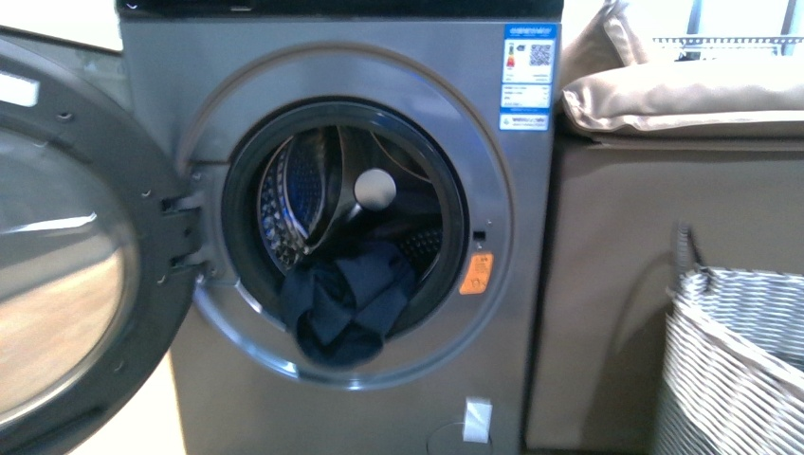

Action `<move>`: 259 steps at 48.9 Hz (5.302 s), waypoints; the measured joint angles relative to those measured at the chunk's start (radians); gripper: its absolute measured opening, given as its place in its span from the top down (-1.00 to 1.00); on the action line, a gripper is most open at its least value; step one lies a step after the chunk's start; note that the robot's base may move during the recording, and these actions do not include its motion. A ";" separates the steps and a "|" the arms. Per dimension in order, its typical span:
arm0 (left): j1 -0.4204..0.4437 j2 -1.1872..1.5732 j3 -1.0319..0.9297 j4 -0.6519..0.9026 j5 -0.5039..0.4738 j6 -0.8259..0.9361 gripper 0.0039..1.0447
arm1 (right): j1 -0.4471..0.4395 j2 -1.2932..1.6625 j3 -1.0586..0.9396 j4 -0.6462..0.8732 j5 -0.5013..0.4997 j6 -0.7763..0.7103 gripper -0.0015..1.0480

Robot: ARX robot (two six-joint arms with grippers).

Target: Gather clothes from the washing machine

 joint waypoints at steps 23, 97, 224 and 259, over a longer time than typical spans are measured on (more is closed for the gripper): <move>0.000 0.000 0.000 -0.001 0.001 0.000 -0.88 | -0.001 0.000 0.000 0.000 0.002 0.000 -0.85; 0.013 0.255 0.066 0.003 0.267 -0.113 -0.88 | 0.000 0.000 0.000 0.000 0.002 0.000 -0.85; -0.274 2.152 1.450 0.162 0.170 -0.367 -0.88 | 0.000 0.000 0.000 0.000 0.002 0.000 -0.85; -0.319 2.226 1.491 0.016 0.018 -0.082 -0.88 | 0.000 0.000 0.000 0.000 0.002 0.000 -0.85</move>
